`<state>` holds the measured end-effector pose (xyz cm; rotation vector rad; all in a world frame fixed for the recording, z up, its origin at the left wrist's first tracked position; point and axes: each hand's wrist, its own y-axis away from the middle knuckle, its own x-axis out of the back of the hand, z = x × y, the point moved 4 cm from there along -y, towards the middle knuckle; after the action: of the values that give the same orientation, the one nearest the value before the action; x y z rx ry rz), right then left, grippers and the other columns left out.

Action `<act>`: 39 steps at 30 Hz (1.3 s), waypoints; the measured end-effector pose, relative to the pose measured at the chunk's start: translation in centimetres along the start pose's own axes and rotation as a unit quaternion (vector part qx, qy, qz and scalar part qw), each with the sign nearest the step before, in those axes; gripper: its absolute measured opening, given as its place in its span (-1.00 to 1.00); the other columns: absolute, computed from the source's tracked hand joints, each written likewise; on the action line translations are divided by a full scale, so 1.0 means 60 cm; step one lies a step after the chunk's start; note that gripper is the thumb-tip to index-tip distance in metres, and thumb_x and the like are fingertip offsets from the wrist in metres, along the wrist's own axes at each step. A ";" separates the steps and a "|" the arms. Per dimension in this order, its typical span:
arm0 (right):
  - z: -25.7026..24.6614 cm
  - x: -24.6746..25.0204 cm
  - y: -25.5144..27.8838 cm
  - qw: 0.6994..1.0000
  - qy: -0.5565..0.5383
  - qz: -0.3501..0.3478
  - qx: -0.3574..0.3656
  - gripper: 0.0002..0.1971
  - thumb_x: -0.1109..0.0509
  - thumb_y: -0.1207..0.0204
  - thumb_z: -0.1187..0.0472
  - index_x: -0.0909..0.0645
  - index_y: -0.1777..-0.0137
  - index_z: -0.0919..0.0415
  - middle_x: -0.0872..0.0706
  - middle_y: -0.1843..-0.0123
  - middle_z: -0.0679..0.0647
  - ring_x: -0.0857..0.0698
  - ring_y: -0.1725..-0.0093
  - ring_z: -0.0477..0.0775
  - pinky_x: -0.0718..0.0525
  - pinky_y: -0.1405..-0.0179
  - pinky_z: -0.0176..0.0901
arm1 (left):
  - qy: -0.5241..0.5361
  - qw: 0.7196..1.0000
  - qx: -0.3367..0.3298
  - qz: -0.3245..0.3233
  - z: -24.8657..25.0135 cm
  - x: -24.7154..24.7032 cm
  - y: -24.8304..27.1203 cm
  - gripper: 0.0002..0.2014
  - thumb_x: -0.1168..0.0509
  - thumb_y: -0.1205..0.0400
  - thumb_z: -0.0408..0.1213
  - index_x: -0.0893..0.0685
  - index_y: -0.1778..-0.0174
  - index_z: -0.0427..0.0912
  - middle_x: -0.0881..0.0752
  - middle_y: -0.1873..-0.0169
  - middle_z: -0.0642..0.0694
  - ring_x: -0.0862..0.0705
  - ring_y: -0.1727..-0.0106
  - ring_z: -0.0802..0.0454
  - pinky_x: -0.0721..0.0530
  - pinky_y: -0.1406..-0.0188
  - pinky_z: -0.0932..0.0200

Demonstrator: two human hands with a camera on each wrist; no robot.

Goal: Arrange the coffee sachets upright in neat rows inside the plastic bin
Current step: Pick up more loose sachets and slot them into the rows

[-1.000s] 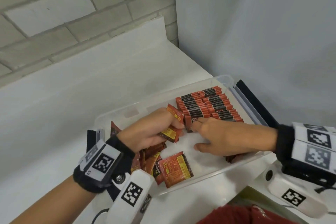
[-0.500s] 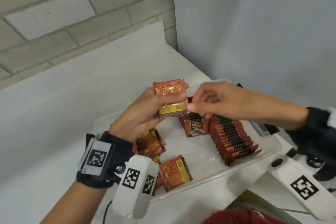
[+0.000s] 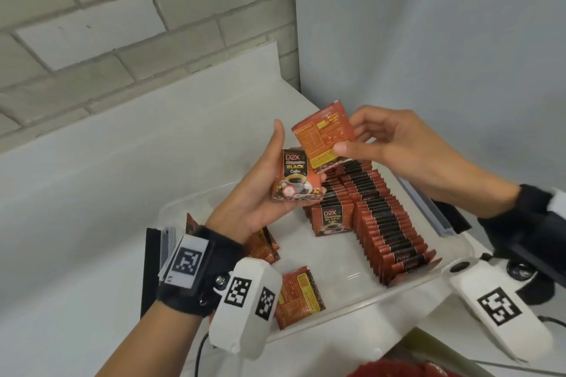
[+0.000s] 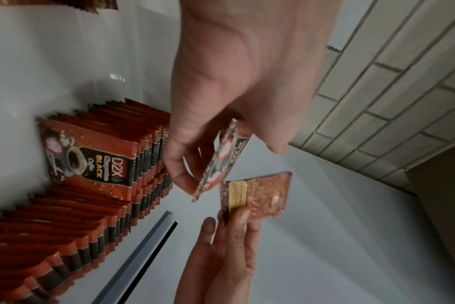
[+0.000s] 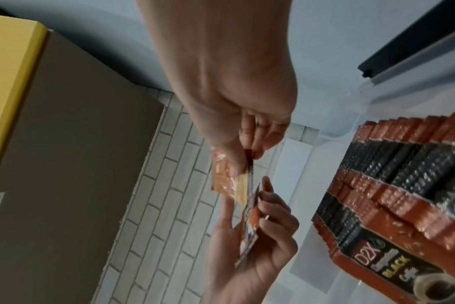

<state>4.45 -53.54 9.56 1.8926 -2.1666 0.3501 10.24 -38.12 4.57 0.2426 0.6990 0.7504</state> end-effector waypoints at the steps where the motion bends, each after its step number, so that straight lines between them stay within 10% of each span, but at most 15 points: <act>1: -0.006 0.001 0.002 1.000 0.004 0.001 0.014 -0.87 -0.54 -0.36 0.07 -0.70 0.11 -0.03 -0.81 0.11 -0.13 -0.73 0.09 -0.11 -0.63 0.01 -0.35 | 0.008 1.000 0.003 0.002 -0.002 0.003 -0.002 -0.29 -0.02 -0.56 0.37 -0.80 -0.09 -0.17 -0.77 -0.05 -0.22 -0.71 -0.11 -0.10 -0.55 -0.35 -0.07; 5: -0.015 -0.004 0.005 0.997 0.029 -0.007 0.071 -0.91 -0.57 -0.34 0.14 -0.74 0.17 0.01 -0.80 0.17 -0.05 -0.68 0.21 -0.12 -0.63 0.14 -0.33 | 0.001 1.000 0.003 -0.006 -0.004 -0.001 -0.003 -0.47 -0.18 -0.53 0.23 -0.82 0.12 -0.17 -0.74 0.24 -0.19 -0.72 0.25 0.02 -0.73 0.13 0.14; 10: -0.006 -0.014 0.007 0.987 0.094 -0.029 0.125 -0.89 -0.56 -0.38 0.26 -0.78 0.12 0.07 -0.80 0.03 -0.12 -0.69 -0.01 -0.06 -0.63 -0.09 -0.26 | -0.032 0.999 -0.024 -0.035 -0.002 -0.010 0.001 -0.79 -0.33 -0.47 -0.19 -0.83 0.26 -0.20 -0.77 0.30 -0.13 -0.75 0.29 0.08 -0.75 0.28 0.24; 18: -0.002 -0.003 0.007 0.995 0.045 -0.033 0.081 -0.76 -0.34 -0.60 0.44 -0.74 -0.06 0.12 -0.72 -0.26 -0.15 -0.67 -0.25 -0.24 -0.63 -0.21 -0.37 | 0.000 0.996 -0.084 -0.021 0.010 -0.002 0.002 -0.74 -0.36 -0.50 -0.27 -0.76 -0.07 -0.23 -0.78 0.00 -0.22 -0.77 0.01 -0.05 -0.72 -0.09 0.08; 21: 0.001 0.000 0.009 0.999 -0.008 0.039 0.011 -0.89 -0.37 -0.62 0.19 -0.70 -0.07 0.10 -0.80 -0.07 -0.10 -0.74 -0.08 -0.20 -0.65 -0.20 -0.35 | 0.041 0.990 -0.134 0.003 0.018 0.000 0.003 -0.69 -0.34 -0.51 -0.29 -0.68 -0.17 -0.23 -0.79 -0.01 -0.20 -0.78 -0.02 -0.05 -0.71 -0.14 0.03; 26: 0.014 -0.030 0.019 0.992 -0.078 -0.011 -0.095 -0.50 -0.40 -0.31 -0.27 -0.71 -0.05 0.10 -0.82 0.03 -0.03 -0.78 0.00 -0.09 -0.69 -0.16 -0.24 | 0.084 0.979 -0.187 0.006 0.023 0.001 0.003 -0.69 -0.30 -0.54 -0.32 -0.63 -0.20 -0.22 -0.80 0.03 -0.16 -0.78 -0.02 -0.02 -0.74 -0.05 0.11; 32: 0.029 -0.049 0.016 0.987 -0.084 -0.022 -0.135 -0.75 -0.56 -0.40 0.11 -0.73 -0.01 0.22 -0.82 0.05 0.11 -0.74 0.18 -0.15 -0.68 0.14 -0.49 | 0.102 0.970 -0.221 -0.017 0.022 -0.004 0.001 -0.72 -0.27 -0.52 -0.43 -0.63 -0.13 -0.14 -0.78 0.05 -0.13 -0.78 0.02 -0.04 -0.74 -0.04 0.07; 39: 0.021 -0.024 0.008 0.976 -0.158 -0.034 -0.145 -0.76 -0.48 -0.48 0.32 -0.60 -0.10 0.38 -0.84 0.02 0.21 -0.83 -0.02 0.09 -0.76 -0.08 -0.16 | 0.111 0.969 -0.220 0.013 0.027 0.002 -0.002 -0.76 -0.29 -0.55 -0.25 -0.62 -0.13 -0.11 -0.79 0.05 -0.14 -0.76 0.00 -0.02 -0.69 -0.13 0.06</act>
<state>4.10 -52.54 7.87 1.9487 -2.1854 -0.2858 11.45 -38.09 5.67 -0.2413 0.7202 0.9467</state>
